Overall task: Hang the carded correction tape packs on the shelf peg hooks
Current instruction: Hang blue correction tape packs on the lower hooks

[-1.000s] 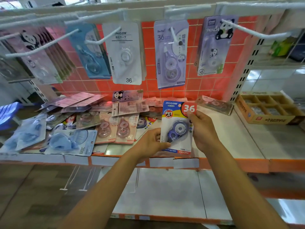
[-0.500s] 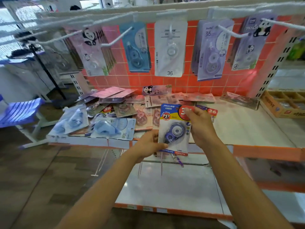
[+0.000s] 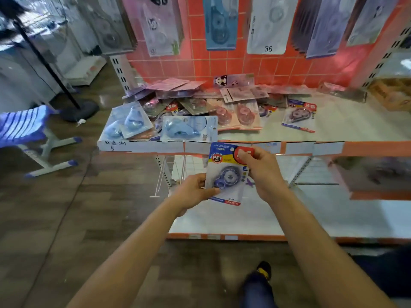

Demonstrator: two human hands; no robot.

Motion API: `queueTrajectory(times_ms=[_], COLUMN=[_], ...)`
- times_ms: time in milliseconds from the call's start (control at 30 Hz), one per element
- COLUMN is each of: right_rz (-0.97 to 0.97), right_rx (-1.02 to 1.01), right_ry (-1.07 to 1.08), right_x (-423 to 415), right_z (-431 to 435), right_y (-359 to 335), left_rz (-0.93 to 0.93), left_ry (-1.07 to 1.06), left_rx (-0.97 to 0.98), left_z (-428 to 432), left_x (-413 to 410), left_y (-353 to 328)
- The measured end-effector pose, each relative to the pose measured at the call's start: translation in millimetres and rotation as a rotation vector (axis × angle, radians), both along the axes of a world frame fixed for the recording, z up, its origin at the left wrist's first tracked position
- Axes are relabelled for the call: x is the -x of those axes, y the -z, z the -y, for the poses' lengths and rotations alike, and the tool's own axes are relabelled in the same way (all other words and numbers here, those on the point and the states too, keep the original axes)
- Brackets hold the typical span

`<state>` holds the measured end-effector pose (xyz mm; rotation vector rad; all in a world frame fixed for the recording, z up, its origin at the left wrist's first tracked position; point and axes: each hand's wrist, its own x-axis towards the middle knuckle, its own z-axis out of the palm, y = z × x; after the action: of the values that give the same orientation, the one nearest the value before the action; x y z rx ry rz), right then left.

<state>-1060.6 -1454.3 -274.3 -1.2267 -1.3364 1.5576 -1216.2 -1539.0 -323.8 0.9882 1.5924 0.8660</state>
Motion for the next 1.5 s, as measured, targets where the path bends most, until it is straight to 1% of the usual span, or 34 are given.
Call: queueTrajectory(times_ms=[133, 267, 367, 500, 667, 867, 1000, 1100, 1267, 1333, 1400, 1500], right_rz=[0.040, 0.093, 0.105, 0.139, 0.174, 0.332, 0.355, 0.348, 0.321, 0.310, 0.257, 0.194], right_rx=[0.071, 0.151, 0.195, 0.199, 0.188, -0.084, -0.230, -0.343, -0.429, -0.434, -0.438, -0.525], right_ry=[0.012, 0.005, 0.019, 0.022, -0.017, -0.112, -0.138, -0.149, -0.127, -0.111, -0.081, -0.017], right_x=[5.4, 14.6, 26.9, 47.1, 62.0, 65.1, 64.5, 61.5, 60.3, 61.5, 63.9, 68.5], right_z=[28.5, 34.6, 27.1, 17.5, -1.9, -19.8, -28.0, -28.2, -31.7, -37.0, -43.3, -51.0], right_y=[34.1, 64.8, 91.2, 137.2, 205.8, 294.4, 347.6, 384.8, 441.7, 458.3, 469.4, 474.8], left_rz=[-0.036, 0.032, 0.036, 0.028, -0.002, 0.022, -0.006, -0.023, -0.019, -0.011, 0.013, 0.061], left_ry=[0.026, 0.000, -0.013, -0.052, -0.051, -0.071, -0.043, -0.018, -0.006, 0.005, 0.005, -0.016], left_rx=[0.071, 0.104, 0.121, 0.166, 0.199, 0.107, 0.038, 0.001, -0.073, -0.118, -0.165, -0.257], left_z=[25.3, 35.0, 33.3, 25.9, 5.7, -15.4, -31.9, -40.5, -51.0, -53.6, -55.4, -58.7], left_x=[6.6, 7.1, 13.2, 31.6, 50.3, 57.2, 64.1, 67.9, 73.9, 73.9, 72.4, 71.2], left_y=[40.4, 68.4, 86.8, 126.1, 194.6, 287.4, 346.3, 386.3, 447.4, 463.1, 471.5, 477.6])
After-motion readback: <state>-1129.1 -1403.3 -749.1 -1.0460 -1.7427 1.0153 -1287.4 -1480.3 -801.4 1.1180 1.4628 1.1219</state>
